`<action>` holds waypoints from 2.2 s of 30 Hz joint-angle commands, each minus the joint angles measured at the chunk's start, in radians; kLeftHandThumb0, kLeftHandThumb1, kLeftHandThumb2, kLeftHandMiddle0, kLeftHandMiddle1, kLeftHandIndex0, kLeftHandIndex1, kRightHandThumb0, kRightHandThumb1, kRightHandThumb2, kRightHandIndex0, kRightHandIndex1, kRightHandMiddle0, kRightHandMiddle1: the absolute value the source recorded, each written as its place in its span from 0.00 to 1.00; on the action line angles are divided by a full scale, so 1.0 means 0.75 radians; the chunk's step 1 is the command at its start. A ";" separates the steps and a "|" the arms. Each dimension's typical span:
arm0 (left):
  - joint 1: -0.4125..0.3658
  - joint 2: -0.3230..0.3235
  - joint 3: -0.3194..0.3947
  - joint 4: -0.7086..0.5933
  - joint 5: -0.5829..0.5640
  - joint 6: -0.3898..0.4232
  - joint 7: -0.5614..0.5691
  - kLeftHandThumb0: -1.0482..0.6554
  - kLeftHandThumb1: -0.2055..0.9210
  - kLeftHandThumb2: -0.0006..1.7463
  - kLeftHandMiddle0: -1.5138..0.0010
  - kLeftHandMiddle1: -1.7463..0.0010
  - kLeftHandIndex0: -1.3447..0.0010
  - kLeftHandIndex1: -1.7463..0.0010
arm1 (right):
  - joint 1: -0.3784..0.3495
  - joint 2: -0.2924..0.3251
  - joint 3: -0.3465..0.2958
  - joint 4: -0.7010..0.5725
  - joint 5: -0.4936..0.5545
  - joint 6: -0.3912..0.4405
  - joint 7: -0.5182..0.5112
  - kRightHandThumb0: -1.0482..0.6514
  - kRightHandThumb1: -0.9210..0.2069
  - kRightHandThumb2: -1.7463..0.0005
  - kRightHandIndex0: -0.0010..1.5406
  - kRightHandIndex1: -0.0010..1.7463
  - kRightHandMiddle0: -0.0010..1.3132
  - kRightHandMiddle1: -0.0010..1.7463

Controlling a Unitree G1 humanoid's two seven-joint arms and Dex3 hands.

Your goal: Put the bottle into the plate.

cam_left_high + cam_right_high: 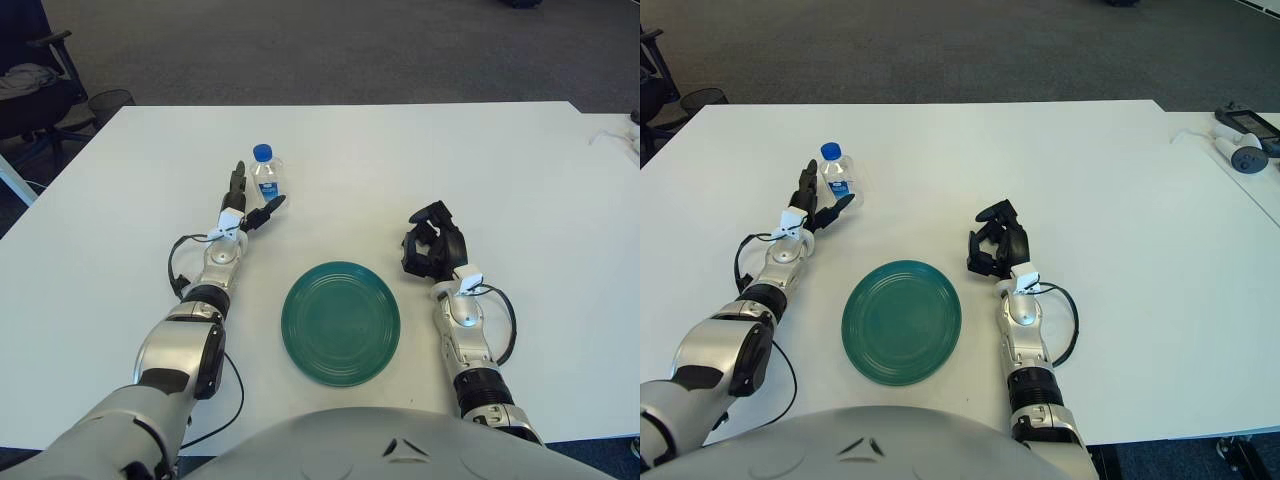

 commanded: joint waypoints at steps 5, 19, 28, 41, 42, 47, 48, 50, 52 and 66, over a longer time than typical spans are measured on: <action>-0.040 -0.002 -0.075 0.054 0.087 0.078 -0.010 0.00 0.96 0.02 1.00 1.00 1.00 1.00 | 0.210 0.012 -0.042 0.297 0.023 0.059 -0.043 0.61 0.46 0.29 0.38 1.00 0.23 0.99; -0.089 -0.033 -0.116 0.070 0.135 0.113 0.027 0.00 0.95 0.01 1.00 1.00 1.00 1.00 | 0.207 0.008 -0.046 0.303 0.031 0.047 -0.051 0.61 0.46 0.30 0.38 1.00 0.22 0.99; -0.099 -0.050 -0.126 0.074 0.148 0.125 0.044 0.00 0.96 0.01 1.00 1.00 1.00 1.00 | 0.210 0.010 -0.044 0.301 0.026 0.045 -0.058 0.61 0.48 0.29 0.38 1.00 0.25 0.97; -0.121 -0.067 -0.102 0.079 0.129 0.164 0.034 0.00 0.97 0.01 1.00 1.00 1.00 1.00 | 0.211 0.011 -0.044 0.300 0.033 0.057 -0.051 0.61 0.47 0.29 0.38 1.00 0.25 0.98; -0.123 -0.068 -0.100 0.079 0.127 0.165 0.035 0.00 0.97 0.01 1.00 1.00 1.00 1.00 | 0.211 0.011 -0.044 0.300 0.033 0.057 -0.050 0.61 0.47 0.29 0.38 1.00 0.25 0.98; -0.138 -0.083 -0.085 0.080 0.112 0.176 0.030 0.00 0.96 0.01 1.00 1.00 1.00 1.00 | 0.206 0.011 -0.043 0.309 0.031 0.055 -0.050 0.61 0.48 0.29 0.38 1.00 0.26 0.97; -0.143 -0.086 -0.082 0.081 0.109 0.178 0.030 0.00 0.96 0.01 1.00 1.00 1.00 1.00 | 0.206 0.010 -0.042 0.310 0.030 0.056 -0.050 0.61 0.48 0.29 0.38 1.00 0.26 0.97; -0.151 -0.093 -0.076 0.083 0.104 0.183 0.028 0.00 0.97 0.01 1.00 1.00 1.00 1.00 | 0.205 0.009 -0.043 0.312 0.030 0.057 -0.052 0.61 0.47 0.29 0.38 1.00 0.25 0.97; -0.160 -0.099 -0.069 0.086 0.100 0.186 0.024 0.00 0.97 0.01 1.00 1.00 1.00 1.00 | 0.204 0.009 -0.044 0.317 0.030 0.055 -0.051 0.61 0.47 0.29 0.38 1.00 0.24 0.98; -0.226 -0.144 -0.037 0.127 0.102 0.200 0.031 0.00 0.97 0.01 1.00 1.00 1.00 1.00 | 0.201 0.012 -0.041 0.331 0.008 0.038 -0.098 0.61 0.50 0.28 0.40 1.00 0.28 0.95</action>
